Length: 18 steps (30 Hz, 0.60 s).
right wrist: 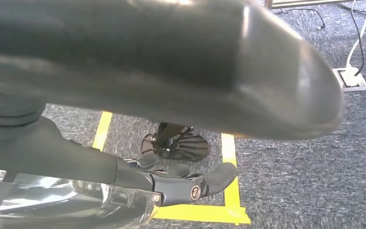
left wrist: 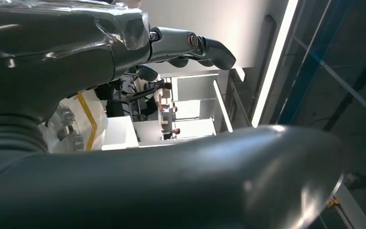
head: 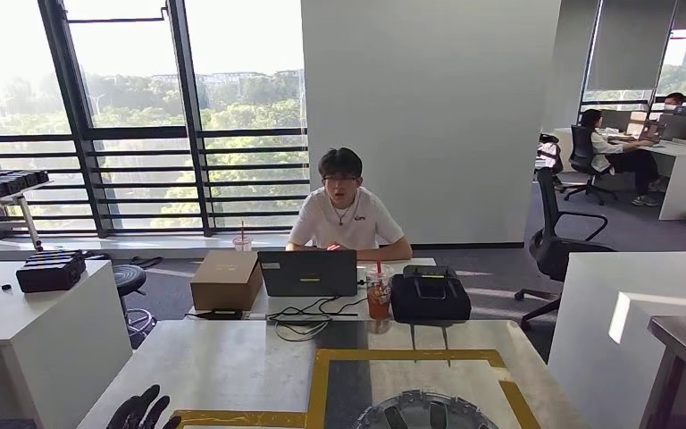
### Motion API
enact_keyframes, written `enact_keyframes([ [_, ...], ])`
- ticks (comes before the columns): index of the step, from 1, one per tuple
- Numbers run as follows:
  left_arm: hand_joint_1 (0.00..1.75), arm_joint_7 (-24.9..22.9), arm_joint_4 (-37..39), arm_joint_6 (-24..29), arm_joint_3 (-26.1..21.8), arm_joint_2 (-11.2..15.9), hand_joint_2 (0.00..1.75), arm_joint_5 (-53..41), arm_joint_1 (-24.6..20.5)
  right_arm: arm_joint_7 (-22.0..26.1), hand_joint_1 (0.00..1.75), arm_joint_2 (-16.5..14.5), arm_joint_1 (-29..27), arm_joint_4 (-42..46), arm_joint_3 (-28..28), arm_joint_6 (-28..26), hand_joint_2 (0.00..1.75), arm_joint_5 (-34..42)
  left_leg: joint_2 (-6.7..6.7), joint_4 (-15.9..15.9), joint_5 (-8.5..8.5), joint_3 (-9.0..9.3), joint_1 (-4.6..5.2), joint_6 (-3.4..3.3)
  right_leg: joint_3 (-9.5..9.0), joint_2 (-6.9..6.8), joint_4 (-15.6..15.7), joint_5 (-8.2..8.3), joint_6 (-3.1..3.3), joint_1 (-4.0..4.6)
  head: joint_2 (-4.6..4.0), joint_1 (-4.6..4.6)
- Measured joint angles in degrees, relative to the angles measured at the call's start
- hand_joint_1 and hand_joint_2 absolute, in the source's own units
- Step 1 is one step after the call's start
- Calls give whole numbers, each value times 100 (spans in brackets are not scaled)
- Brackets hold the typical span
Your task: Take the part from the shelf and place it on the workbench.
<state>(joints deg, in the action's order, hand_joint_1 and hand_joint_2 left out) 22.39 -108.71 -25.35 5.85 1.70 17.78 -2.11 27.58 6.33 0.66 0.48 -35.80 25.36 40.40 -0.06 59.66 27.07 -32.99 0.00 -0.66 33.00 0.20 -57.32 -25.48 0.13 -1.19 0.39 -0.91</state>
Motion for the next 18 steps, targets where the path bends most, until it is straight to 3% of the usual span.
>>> enact_keyframes([
  [1, 0, -36, -124, -17, 1, 0, 0, 15, 81, 0, 0, -19, -5, -1, -4, 2, 0, 4, 1, -172, -38, 91, 21, -26, -1, -1, 0, 6, -21, 5, 0, 0],
  [5, 0, -86, -472, -33, 2, -3, 0, 17, 360, -2, 0, -81, -39, -2, -23, 2, 0, 7, 14, -305, -142, 116, 26, -134, 42, -8, -41, -33, -117, 5, 1, 2],
  [7, 0, -86, -565, -34, 4, -7, 0, 17, 423, -2, 0, -96, -45, -2, -33, 1, 0, 7, 27, -371, -238, 100, 3, -209, 228, -12, -494, -354, -87, 7, 0, 19],
  [9, 0, -89, -614, -35, 5, -9, 0, 17, 485, -2, 0, -100, -48, -2, -36, -2, 0, 8, 28, -371, -306, 10, 20, -241, 517, -13, -1284, -767, -65, 8, 0, 32],
  [10, 0, -90, -625, -35, 6, -9, 0, 17, 514, -2, 0, -100, -51, -2, -37, -3, 0, 8, 28, -369, -342, -38, 27, -241, 590, -13, -1556, -881, -83, 6, 0, 36],
  [11, 0, -90, -633, -35, 7, -10, 0, 17, 536, -2, 0, -100, -54, -2, -37, -3, 0, 8, 27, -366, -376, -83, 32, -237, 553, -14, -1610, -902, -118, 3, 0, 39],
  [12, 0, -90, -640, -35, 6, -10, 0, 17, 551, -2, 0, -100, -56, -2, -38, -3, 0, 8, 26, -361, -408, -124, 33, -226, 388, -14, -1405, -834, -162, -2, 0, 43],
  [13, 0, -90, -651, -35, 5, -10, 0, 17, 561, -2, 0, -99, -53, -2, -39, -3, 0, 8, 23, -349, -439, -165, 32, -209, 106, -16, -985, -720, -204, -10, 0, 46],
  [15, 0, -92, -685, -35, 3, -6, 0, 11, 593, -30, 0, -98, -38, -2, -44, -2, 0, 6, 21, -307, -490, -235, 41, -159, -404, -11, -185, -527, -212, -7, 1, 47],
  [16, 0, -89, -705, -36, 1, 4, 0, 4, 640, -60, 0, -99, -36, -2, -51, -1, 0, 3, 23, -280, -513, -257, 47, -130, -528, -4, 29, -473, -188, 2, 1, 49],
  [18, 0, -51, -761, -32, -2, 44, 0, -57, 839, -125, 0, -109, -48, -3, -77, 1, 0, -11, 27, -259, -558, -274, 53, -64, -505, 15, 58, -405, -115, 23, 1, 42],
])
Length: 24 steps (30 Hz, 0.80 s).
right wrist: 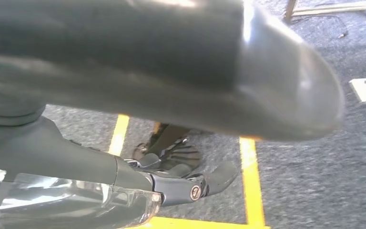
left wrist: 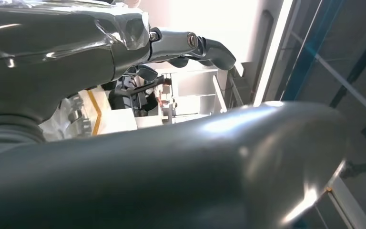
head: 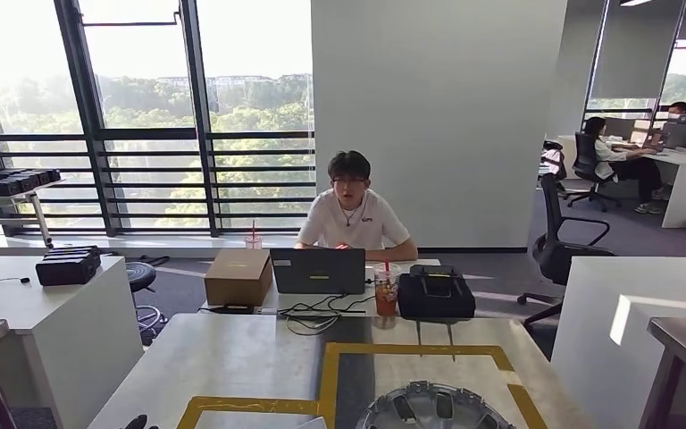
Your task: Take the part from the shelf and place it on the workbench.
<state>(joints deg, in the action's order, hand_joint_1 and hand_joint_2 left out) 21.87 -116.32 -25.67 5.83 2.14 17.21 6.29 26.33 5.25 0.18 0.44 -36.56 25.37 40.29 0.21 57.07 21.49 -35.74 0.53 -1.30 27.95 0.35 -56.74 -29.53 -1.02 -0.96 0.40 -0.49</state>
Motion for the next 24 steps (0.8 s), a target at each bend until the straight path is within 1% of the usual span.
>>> enact_keyframes([
  [1, 0, 37, -35, 9, -5, 30, 0, -45, 138, -17, 0, -14, -9, -1, -16, -1, 0, -13, -3, 16, -5, -15, -9, 34, 32, -2, 12, 14, 43, -10, -3, 3],
  [2, 0, 73, -75, 28, -16, 62, 0, -99, 287, -10, 0, -25, -19, -1, -34, -6, 0, -29, -10, 63, 67, -47, -19, 72, 68, -5, 15, 50, 92, -21, -3, -6],
  [3, 0, 105, -121, 58, -38, 95, 0, -144, 437, 20, 0, -32, -31, -1, -53, -12, 0, -46, -17, 201, 238, -103, -34, 112, 114, -16, 23, 93, 139, -34, -4, -9],
  [4, 0, 128, -163, 91, -64, 126, 0, -185, 574, 67, 0, -37, -38, -1, -73, -20, 0, -63, -23, 449, 497, -187, -53, 150, 168, -27, 25, 141, 176, -42, -5, -17],
  [5, 0, 143, -201, 130, -93, 150, 0, -220, 703, 123, 0, -28, -41, -1, -91, -28, 0, -75, -26, 794, 800, -288, -68, 184, 227, -35, 23, 189, 197, -37, -4, -26],
  [6, 0, 156, -233, 173, -124, 166, 0, -249, 821, 173, 0, -18, -41, -1, -102, -34, 0, -81, -26, 1180, 1055, -380, -82, 209, 292, -41, 21, 239, 204, -30, -5, -29],
  [7, 0, 164, -255, 215, -154, 173, 0, -280, 926, 213, 0, -1, -40, -1, -109, -41, 0, -82, -25, 1490, 1197, -421, -91, 221, 352, -43, 17, 292, 202, -22, -5, -37],
  [8, 0, 166, -270, 264, -183, 175, 0, -317, 1014, 237, 0, 21, -39, -1, -112, -49, 0, -77, -25, 1642, 1221, -384, -95, 221, 410, -44, 14, 343, 196, -13, -5, -39],
  [9, 0, 164, -281, 312, -214, 174, 0, -375, 1085, 250, 0, 47, -37, -1, -114, -56, 0, -71, -26, 1581, 1136, -236, -96, 210, 465, -45, 10, 393, 187, -4, -5, -44],
  [10, 0, 156, -286, 360, -244, 173, 0, -448, 1138, 252, 0, 80, -36, -1, -118, -60, 0, -64, -26, 1295, 992, 27, -91, 182, 511, -46, 9, 441, 177, 6, -5, -46],
  [11, 0, 143, -290, 396, -275, 172, 0, -517, 1172, 239, 0, 109, -31, -1, -127, -56, 0, -58, -27, 862, 889, 354, -78, 136, 547, -47, 8, 484, 166, 10, -4, -48],
  [12, 0, 126, -291, 423, -307, 171, 0, -585, 1196, 214, 0, 137, -27, -1, -138, -42, 0, -52, -24, 415, 849, 667, -61, 88, 575, -47, 9, 527, 147, 20, -4, -45],
  [13, 0, 110, -289, 444, -340, 168, 0, -631, 1220, 175, 0, 166, -24, -2, -151, -26, 0, -44, -21, 83, 844, 888, -34, 44, 587, -50, 15, 569, 118, 16, -3, -42],
  [14, 0, 96, -281, 456, -378, 167, 0, -663, 1244, 127, 0, 192, -22, -3, -163, -11, 0, -35, -20, -109, 873, 994, -6, 8, 590, -53, 23, 607, 85, 3, -2, -44],
  [15, 0, 80, -265, 470, -419, 165, 0, -703, 1269, 90, 0, 216, -25, -5, -173, -2, 0, -25, -18, -169, 870, 1005, 18, -17, 590, -55, 41, 648, 43, -5, -2, -45],
  [16, 0, 68, -242, 488, -464, 160, 0, -744, 1297, 71, 0, 239, -36, -9, -180, -3, 0, -13, -16, -203, 808, 976, 24, -54, 590, -57, 57, 689, 8, -9, -2, -49],
  [17, 0, 48, -208, 500, -513, 150, 0, -802, 1320, 76, 0, 254, -45, -12, -185, -6, 0, -3, -9, -257, 738, 949, 18, -88, 616, -56, 45, 679, -11, -6, -5, -52],
  [18, 0, 12, -161, 503, -566, 133, 0, -874, 1348, 102, 0, 260, -55, -14, -190, -8, 0, 5, -2, -312, 648, 910, 6, -129, 666, -54, -32, 577, -6, 3, -5, -44],
  [19, 0, -36, -104, 496, -627, 114, 0, -953, 1383, 133, 0, 267, -64, -16, -192, -10, 0, 11, 5, -361, 552, 852, -10, -161, 746, -51, -224, 375, 22, 9, -7, -34],
  [20, 0, -96, -33, 476, -688, 92, 0, -1037, 1422, 160, 0, 270, -65, -16, -194, -4, 0, 17, 11, -375, 474, 778, -10, -177, 845, -49, -522, 101, 54, 2, -7, -28],
  [21, 0, -167, 54, 448, -754, 72, 0, -1135, 1460, 182, 0, 277, -66, -16, -196, 12, 0, 21, 12, -377, 402, 692, -9, -190, 937, -48, -892, -164, 72, -3, -5, -17],
  [22, 0, -235, 164, 420, -820, 54, 0, -1241, 1489, 195, 0, 285, -66, -16, -197, 36, 0, 25, 15, -372, 335, 612, -7, -189, 999, -48, -1247, -332, 56, -9, -5, -13],
  [23, 0, -293, 301, 393, -885, 35, 0, -1360, 1509, 201, 0, 293, -67, -16, -198, 63, 0, 26, 17, -364, 272, 535, -8, -182, 1001, -48, -1484, -373, 8, -17, -5, -10],
  [24, 0, -339, 477, 372, -955, 19, 0, -1487, 1525, 200, 0, 303, -67, -16, -199, 91, 0, 26, 18, -348, 212, 456, -12, -168, 919, -48, -1548, -301, -63, -28, -5, -5],
])
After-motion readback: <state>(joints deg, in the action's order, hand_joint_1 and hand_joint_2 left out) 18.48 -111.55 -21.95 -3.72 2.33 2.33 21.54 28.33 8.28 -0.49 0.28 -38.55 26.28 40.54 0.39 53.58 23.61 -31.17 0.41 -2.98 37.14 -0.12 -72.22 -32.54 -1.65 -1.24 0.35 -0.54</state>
